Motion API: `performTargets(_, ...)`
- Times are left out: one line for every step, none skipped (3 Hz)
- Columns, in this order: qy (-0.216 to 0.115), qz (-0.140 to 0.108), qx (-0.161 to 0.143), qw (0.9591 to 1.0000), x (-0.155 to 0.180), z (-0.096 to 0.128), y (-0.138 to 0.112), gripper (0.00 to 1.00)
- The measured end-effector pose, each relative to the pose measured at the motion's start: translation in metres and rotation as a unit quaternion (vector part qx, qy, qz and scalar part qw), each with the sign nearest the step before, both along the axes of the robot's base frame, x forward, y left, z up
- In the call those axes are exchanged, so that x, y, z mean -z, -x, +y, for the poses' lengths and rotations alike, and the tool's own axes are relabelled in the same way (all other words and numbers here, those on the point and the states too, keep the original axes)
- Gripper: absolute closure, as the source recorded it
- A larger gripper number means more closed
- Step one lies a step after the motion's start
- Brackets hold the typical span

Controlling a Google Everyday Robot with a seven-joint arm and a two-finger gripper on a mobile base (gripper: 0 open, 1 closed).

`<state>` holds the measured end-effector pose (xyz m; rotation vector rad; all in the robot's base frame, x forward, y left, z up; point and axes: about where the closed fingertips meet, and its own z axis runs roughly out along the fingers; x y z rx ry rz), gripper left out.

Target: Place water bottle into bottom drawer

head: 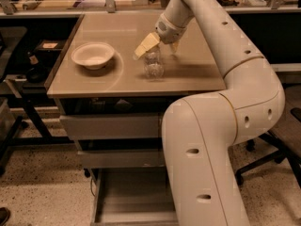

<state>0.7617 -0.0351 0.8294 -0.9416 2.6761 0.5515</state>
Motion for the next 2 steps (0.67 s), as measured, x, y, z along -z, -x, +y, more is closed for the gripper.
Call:
performTargets(-0.004,-0.006,0.002,1.0,0.0024,0.0039,-0.0053,0.0)
performTargets(-0.004,-0.006,0.002,1.0,0.0024,0.0039,-0.0053,0.18)
